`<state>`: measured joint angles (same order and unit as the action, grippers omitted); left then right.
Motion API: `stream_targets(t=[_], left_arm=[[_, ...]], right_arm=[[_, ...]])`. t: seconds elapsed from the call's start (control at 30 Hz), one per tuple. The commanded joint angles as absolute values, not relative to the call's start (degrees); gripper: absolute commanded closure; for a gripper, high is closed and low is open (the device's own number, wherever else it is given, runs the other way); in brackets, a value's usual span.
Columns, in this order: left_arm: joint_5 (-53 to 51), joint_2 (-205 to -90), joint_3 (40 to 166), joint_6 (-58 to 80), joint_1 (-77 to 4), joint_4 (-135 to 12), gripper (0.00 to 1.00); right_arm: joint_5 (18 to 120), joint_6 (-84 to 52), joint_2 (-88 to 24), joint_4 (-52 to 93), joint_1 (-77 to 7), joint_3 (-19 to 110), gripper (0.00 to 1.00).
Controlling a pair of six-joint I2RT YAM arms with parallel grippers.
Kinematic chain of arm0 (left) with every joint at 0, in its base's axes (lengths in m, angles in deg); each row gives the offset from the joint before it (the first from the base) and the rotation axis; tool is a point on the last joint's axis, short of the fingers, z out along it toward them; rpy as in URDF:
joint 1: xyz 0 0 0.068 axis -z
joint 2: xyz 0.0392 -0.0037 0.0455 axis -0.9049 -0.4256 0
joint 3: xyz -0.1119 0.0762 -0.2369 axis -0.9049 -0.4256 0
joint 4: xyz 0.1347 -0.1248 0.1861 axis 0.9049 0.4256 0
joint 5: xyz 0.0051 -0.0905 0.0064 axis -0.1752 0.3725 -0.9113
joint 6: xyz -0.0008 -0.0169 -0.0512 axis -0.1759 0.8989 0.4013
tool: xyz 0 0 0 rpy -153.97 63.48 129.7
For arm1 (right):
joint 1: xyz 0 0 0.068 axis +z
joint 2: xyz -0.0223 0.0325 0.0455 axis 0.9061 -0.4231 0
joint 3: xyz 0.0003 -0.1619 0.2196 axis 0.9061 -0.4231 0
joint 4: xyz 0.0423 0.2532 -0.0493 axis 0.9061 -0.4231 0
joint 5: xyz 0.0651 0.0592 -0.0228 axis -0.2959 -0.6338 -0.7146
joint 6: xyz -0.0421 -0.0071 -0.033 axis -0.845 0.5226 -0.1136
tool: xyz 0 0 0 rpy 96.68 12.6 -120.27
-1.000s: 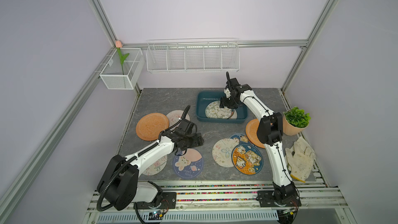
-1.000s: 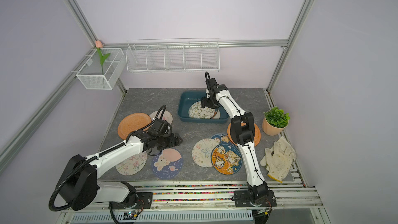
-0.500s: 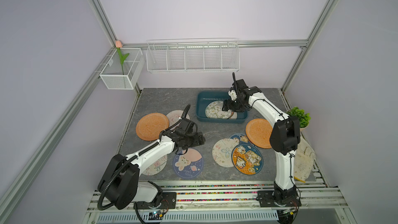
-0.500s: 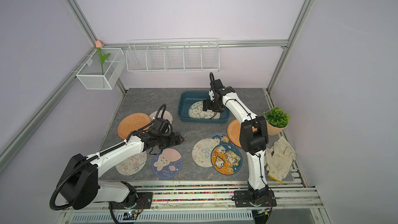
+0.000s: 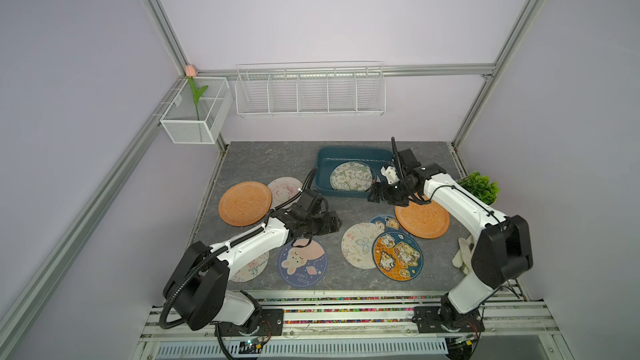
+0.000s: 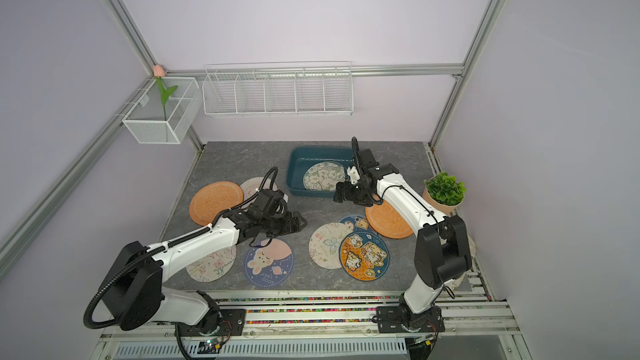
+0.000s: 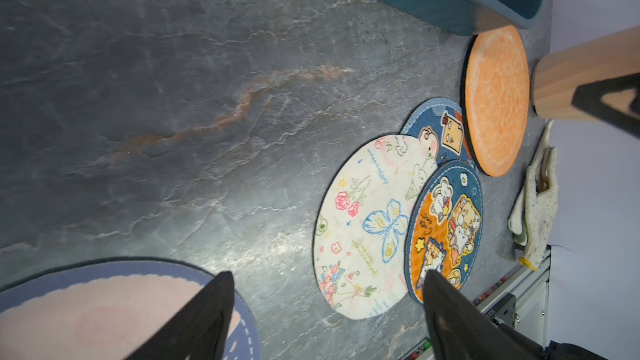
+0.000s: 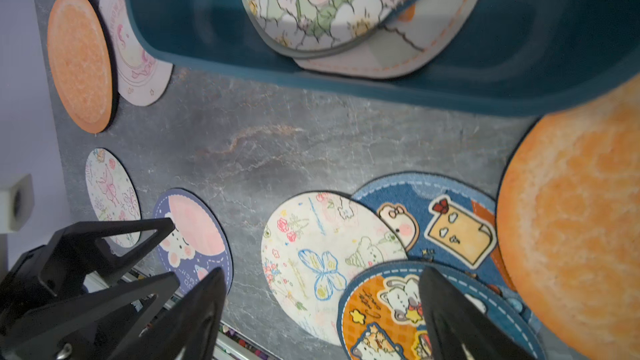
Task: Put the coasters into the storage box
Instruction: Place the coaster in the storage box, then pick up the coaster from the center of the board.
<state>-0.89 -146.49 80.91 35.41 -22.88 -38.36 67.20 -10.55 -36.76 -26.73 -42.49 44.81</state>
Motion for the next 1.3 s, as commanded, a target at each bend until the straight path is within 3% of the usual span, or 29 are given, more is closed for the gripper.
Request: stream_targets(t=[0.0,0.6,0.9,1.27], left_arm=[[-1.22,-148.81,83.89,36.5,-20.94,-40.73,0.16],[1.64,-162.63,94.08,34.7,-10.81,-41.67,0.31],[4.76,-169.54,100.35,32.2,-8.01,-40.51,0.4],[3.14,-174.72,105.01,29.82,-5.8,-35.04,0.48]], right_arm=[[66.24,-8.08,-30.81,-26.26,-43.08,38.87,0.11],[70.92,6.61,-5.58,-33.49,-51.06,9.17,0.09],[71.81,9.38,-1.76,-31.96,-56.59,2.21,0.09],[72.42,8.98,0.1,-29.2,-57.15,-2.12,0.14]])
